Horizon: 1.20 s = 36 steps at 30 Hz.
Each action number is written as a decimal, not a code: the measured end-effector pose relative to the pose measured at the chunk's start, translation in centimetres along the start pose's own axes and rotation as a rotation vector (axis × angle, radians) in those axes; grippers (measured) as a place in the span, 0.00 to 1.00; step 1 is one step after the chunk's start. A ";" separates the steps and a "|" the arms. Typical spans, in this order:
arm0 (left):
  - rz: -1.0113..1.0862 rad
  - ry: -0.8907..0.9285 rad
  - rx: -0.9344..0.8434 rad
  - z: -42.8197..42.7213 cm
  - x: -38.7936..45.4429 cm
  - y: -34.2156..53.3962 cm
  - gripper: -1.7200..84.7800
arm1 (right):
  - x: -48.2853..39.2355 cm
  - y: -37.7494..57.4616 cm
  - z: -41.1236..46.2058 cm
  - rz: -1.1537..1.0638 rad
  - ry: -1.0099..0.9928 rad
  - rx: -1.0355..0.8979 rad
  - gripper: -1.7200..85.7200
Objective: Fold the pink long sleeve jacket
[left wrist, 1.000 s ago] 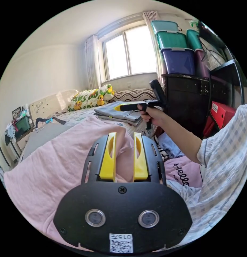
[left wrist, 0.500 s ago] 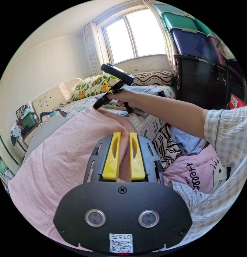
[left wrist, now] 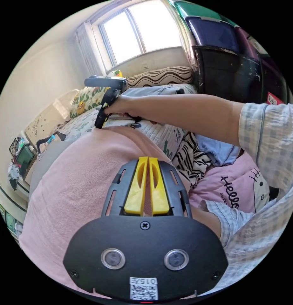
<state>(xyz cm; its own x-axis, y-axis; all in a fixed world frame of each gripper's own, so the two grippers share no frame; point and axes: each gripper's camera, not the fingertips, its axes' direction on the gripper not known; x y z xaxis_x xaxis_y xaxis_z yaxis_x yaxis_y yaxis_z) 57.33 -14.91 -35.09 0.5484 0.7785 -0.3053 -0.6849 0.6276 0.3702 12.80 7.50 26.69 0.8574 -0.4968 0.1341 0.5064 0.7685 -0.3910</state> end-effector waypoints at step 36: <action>-1.029 -0.385 0.745 -22.3 5.2 75.4 0.14 | -37.1 31.6 8.2 -0.306 -0.198 0.756 0.11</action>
<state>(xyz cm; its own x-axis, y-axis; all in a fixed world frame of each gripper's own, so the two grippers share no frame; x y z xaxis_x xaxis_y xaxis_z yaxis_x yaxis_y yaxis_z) -2.15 36.33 -28.36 0.8399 -0.1759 -0.5134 0.4790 0.6851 0.5488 -2.24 53.52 16.86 0.6369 -0.7013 0.3201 0.5831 0.7099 0.3950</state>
